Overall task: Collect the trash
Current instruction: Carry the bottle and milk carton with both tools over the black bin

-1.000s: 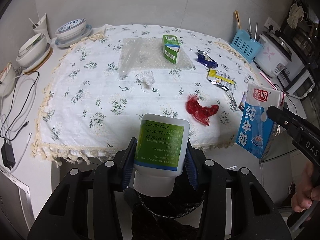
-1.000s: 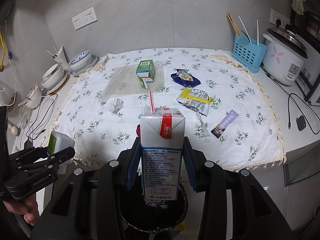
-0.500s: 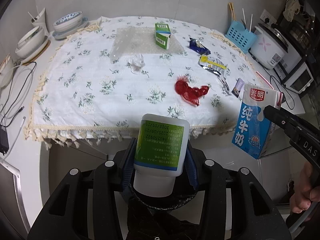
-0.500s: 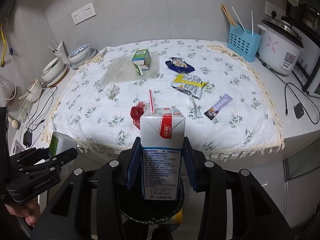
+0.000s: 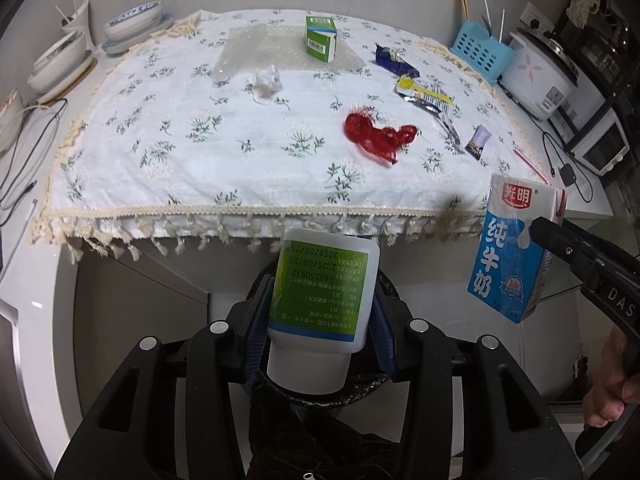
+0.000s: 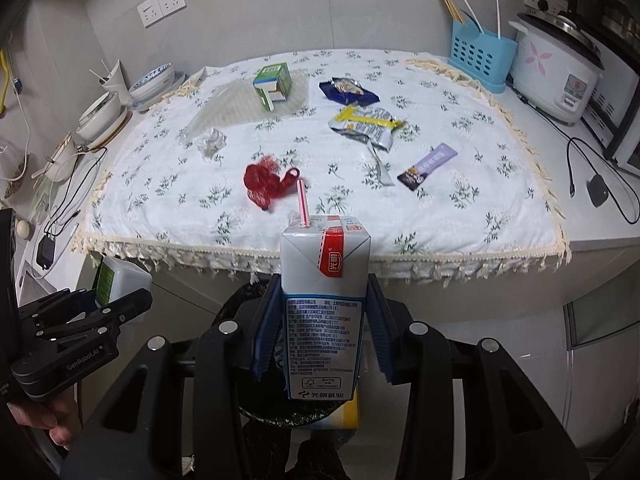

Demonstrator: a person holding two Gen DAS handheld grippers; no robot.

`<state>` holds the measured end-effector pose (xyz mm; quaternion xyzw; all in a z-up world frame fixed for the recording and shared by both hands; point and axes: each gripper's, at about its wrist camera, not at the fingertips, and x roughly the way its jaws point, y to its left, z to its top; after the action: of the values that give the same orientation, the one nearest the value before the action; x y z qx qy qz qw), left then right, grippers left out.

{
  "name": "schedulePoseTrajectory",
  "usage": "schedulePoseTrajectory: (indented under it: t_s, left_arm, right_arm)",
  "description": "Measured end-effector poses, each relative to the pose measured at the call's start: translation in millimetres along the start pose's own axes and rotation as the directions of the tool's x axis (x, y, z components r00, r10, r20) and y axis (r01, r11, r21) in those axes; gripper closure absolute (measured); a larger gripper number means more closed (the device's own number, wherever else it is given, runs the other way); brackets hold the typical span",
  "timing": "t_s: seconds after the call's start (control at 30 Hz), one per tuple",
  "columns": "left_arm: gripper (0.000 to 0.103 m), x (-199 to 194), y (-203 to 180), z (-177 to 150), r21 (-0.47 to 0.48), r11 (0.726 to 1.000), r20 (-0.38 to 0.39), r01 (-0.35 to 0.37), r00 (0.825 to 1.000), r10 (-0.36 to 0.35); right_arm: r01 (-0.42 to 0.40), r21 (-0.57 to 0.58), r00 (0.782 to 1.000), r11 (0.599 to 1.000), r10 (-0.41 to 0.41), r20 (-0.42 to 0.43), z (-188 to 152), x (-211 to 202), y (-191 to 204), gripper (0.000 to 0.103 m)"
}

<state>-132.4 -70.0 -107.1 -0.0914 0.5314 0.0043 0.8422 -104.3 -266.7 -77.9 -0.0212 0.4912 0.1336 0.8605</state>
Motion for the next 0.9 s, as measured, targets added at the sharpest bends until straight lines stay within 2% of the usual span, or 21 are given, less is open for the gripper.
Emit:
schedulePoseTrajectory:
  t_s: [0.9]
  left_arm:
    - [0.059, 83.7, -14.4, -48.4, 0.015, 1.000, -0.114, -0.012, 0.993, 0.014]
  right_arm:
    - [0.029, -0.017, 0.991, 0.999, -0.031, -0.128, -65.5, 74.9, -24.5, 0.064]
